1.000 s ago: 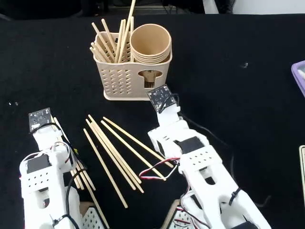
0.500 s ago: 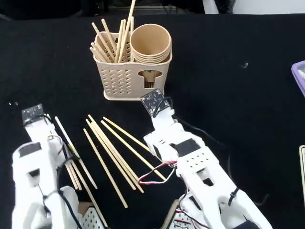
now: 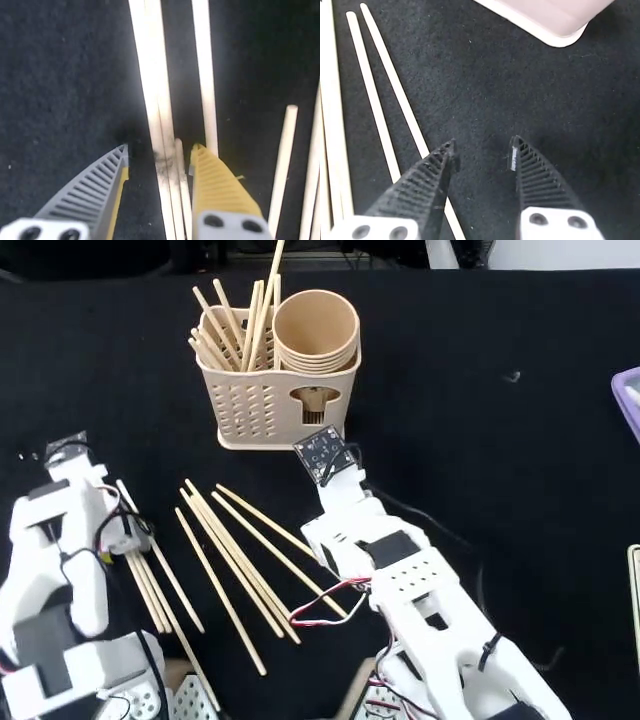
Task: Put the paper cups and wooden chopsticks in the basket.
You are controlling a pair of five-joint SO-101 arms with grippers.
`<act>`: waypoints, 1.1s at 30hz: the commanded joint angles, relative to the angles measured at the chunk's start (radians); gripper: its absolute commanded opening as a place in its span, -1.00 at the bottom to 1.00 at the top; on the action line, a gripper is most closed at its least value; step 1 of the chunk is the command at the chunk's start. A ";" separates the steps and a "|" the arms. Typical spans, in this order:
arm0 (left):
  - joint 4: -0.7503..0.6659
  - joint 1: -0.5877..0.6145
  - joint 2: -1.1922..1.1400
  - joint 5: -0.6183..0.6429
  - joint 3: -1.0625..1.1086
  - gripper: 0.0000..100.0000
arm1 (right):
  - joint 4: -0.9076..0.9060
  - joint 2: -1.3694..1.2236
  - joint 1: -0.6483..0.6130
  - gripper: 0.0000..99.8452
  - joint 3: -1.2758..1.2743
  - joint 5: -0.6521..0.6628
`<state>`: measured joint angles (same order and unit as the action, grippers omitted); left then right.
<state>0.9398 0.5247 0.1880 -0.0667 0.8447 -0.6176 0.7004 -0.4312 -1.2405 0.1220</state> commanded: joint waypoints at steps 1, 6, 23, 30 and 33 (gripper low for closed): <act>-0.012 -0.050 -0.071 0.017 -0.163 -0.60 | 0.026 0.031 -0.014 -0.66 0.005 -0.005; 0.061 -0.077 -0.071 0.018 -0.271 -0.60 | 0.026 0.031 -0.014 -0.66 0.002 -0.005; 0.018 0.028 -0.245 0.017 -0.381 -0.60 | 0.026 0.031 -0.011 -0.66 -0.001 -0.003; 0.031 0.016 -0.301 0.018 -0.384 -0.74 | 0.028 0.031 -0.012 -0.66 0.001 -0.003; 0.032 -0.019 -0.302 0.018 -0.377 -0.95 | 0.028 0.031 -0.012 -0.66 0.001 -0.003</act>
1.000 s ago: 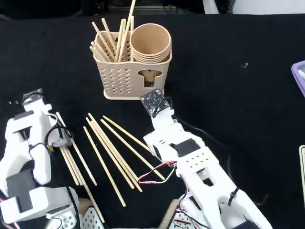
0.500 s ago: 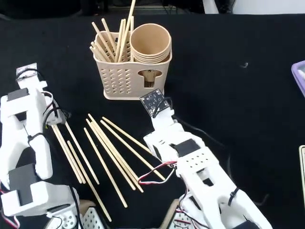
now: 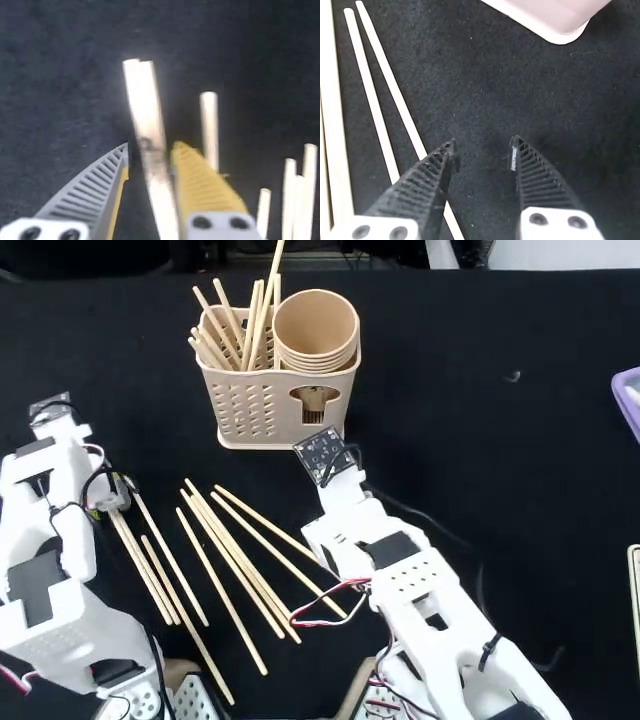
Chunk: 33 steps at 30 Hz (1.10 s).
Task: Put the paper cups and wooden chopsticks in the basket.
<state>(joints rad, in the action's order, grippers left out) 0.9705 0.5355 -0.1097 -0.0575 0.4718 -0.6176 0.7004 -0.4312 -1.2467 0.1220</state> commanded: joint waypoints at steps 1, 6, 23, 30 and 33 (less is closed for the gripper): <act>0.002 -0.042 -0.005 0.009 -0.001 -0.94 | 0.028 0.031 -0.012 -0.66 0.007 -0.003; 0.002 -0.074 0.017 0.011 0.013 -0.94 | 0.028 0.031 -0.012 -0.66 0.007 -0.003; 0.058 -0.008 0.628 0.262 -0.166 -0.94 | 0.028 0.031 -0.012 -0.66 0.005 -0.003; -0.166 -0.053 0.861 0.463 -0.157 -0.94 | 0.028 0.030 -0.011 -0.66 0.005 -0.003; -0.305 -0.116 0.934 0.476 -0.157 -0.94 | 0.028 0.027 -0.011 -0.66 0.005 -0.003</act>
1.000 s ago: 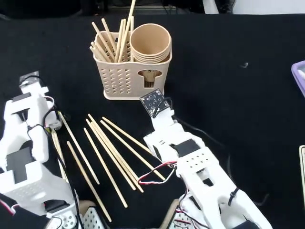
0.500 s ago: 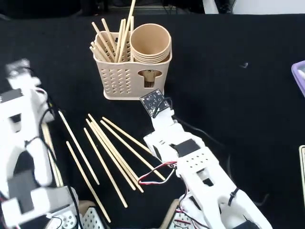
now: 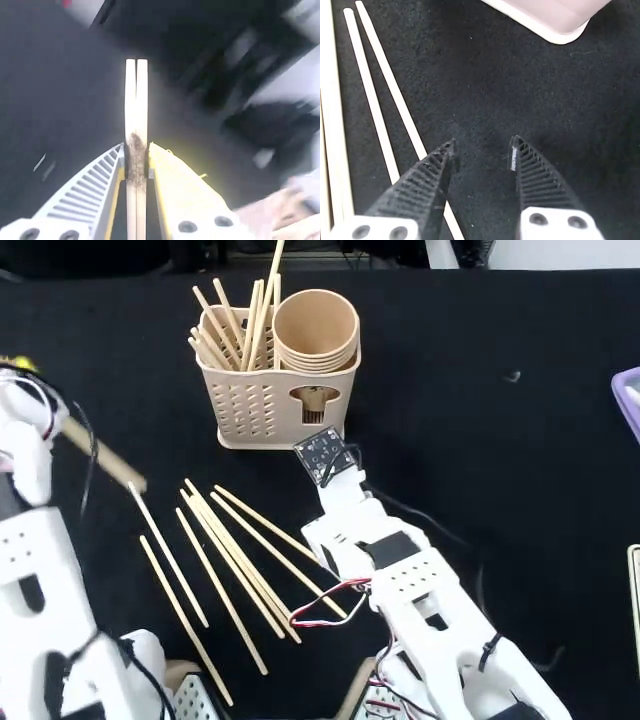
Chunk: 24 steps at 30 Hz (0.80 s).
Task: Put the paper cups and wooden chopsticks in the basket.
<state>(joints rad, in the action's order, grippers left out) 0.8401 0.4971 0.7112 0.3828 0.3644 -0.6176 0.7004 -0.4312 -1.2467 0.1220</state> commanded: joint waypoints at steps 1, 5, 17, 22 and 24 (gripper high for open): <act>-0.221 -0.107 0.133 0.035 -0.050 -0.94 | 0.028 0.027 -0.011 -0.66 0.005 -0.003; -0.358 -0.237 0.196 0.035 -0.051 -0.94 | 0.028 0.027 -0.011 -0.66 0.005 -0.003; -0.700 -0.564 -0.014 -0.167 -0.096 -0.94 | 0.028 0.025 -0.011 -0.65 0.005 -0.003; -0.709 -0.638 -0.146 -0.373 -0.147 -0.94 | 0.028 0.028 -0.011 -0.65 0.005 -0.003; -0.710 -0.639 -0.187 -0.423 -0.150 -0.94 | 0.028 0.028 -0.011 -0.65 0.005 -0.003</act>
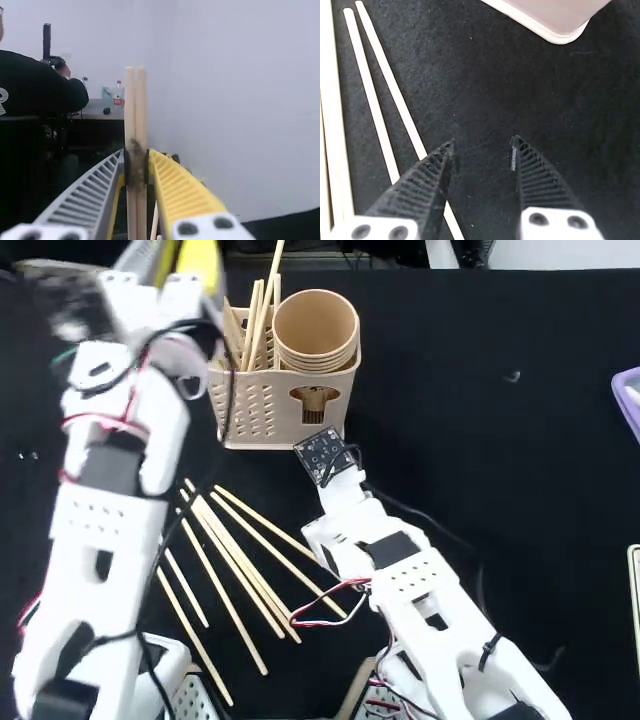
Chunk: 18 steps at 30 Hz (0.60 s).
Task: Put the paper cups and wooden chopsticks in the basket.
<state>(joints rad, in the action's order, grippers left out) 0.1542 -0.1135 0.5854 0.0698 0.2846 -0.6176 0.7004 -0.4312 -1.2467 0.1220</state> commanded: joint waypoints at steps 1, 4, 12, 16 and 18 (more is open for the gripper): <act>-0.026 -0.028 -0.081 -0.126 -0.071 -0.94 | 0.028 0.028 -0.011 -0.65 0.005 -0.003; -0.072 -0.027 -0.141 -0.138 -0.059 -0.94 | 0.028 0.028 -0.012 -0.65 0.005 -0.003; -0.074 -0.027 -0.190 -0.133 -0.062 -0.91 | 0.028 0.027 -0.012 -0.65 0.005 0.037; 0.038 0.001 -0.160 -0.127 -0.081 -0.78 | 0.028 0.027 -0.012 -0.66 0.005 0.041; 0.115 0.010 -0.152 -0.095 -0.107 -0.74 | 0.028 0.027 -0.012 -0.66 0.005 0.043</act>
<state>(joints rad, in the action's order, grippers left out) 0.1557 -0.1258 0.3844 -0.0560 0.2770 -0.6176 0.7004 -0.4312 -1.2467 0.1511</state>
